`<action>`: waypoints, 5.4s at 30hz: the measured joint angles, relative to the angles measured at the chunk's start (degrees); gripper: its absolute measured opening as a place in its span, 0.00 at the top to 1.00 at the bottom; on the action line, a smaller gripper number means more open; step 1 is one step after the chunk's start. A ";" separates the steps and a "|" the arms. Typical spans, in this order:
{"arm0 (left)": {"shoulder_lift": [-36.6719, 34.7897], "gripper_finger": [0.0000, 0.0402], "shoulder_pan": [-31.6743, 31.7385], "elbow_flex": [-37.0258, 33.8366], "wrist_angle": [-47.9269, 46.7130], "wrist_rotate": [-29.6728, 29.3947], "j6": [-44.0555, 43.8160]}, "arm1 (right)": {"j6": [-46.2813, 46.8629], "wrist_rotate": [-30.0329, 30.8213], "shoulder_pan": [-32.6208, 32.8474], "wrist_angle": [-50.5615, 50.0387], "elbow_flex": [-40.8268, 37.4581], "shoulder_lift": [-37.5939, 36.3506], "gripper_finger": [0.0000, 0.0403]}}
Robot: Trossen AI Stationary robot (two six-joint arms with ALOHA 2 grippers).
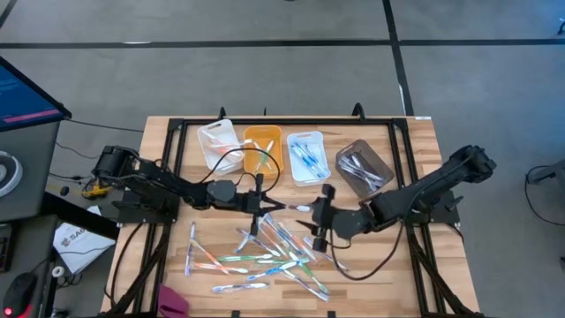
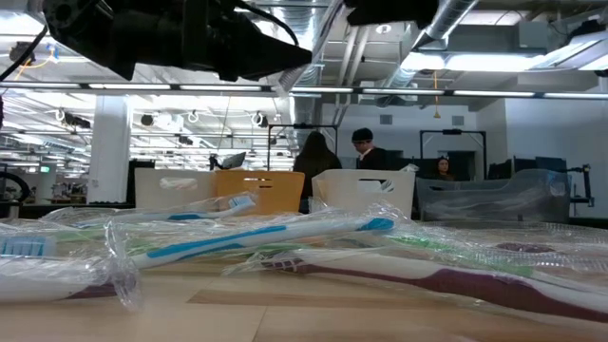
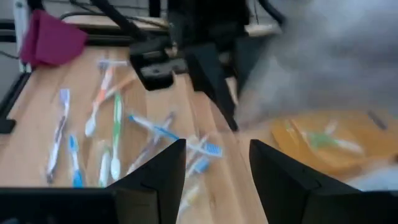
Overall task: Pick & Place Toothbrushes
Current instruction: Put the white violet toothbrush into the black transparent bin, then put the white blue toothbrush into the right white bin
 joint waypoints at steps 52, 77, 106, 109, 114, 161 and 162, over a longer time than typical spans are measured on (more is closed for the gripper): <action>-0.04 0.99 0.00 -0.08 -0.53 0.13 0.00 | -8.63 -1.81 -4.83 9.00 1.34 4.96 0.80; -0.02 0.45 0.72 -0.24 -4.67 -2.24 -0.12 | 7.07 4.37 -4.79 -21.59 7.75 2.96 0.91; -0.02 0.53 2.27 -3.17 -9.00 -4.92 -0.16 | 12.70 -22.91 -48.09 -80.10 25.78 9.45 0.91; -0.04 0.55 2.32 -3.17 -9.94 -5.14 -0.21 | 10.11 -24.40 -48.74 -82.00 25.79 12.54 0.91; -0.04 0.57 2.27 -3.25 -10.04 -4.97 -0.20 | 5.87 -26.93 -49.05 -81.94 25.87 17.42 0.91; -1.42 0.57 2.16 -5.07 -9.54 -6.40 0.62 | 6.18 -28.33 -50.15 -81.54 14.97 16.61 0.64; -2.29 0.57 2.06 -5.07 -9.81 -6.67 1.95 | 6.71 -28.32 -50.10 -81.57 15.78 16.17 0.63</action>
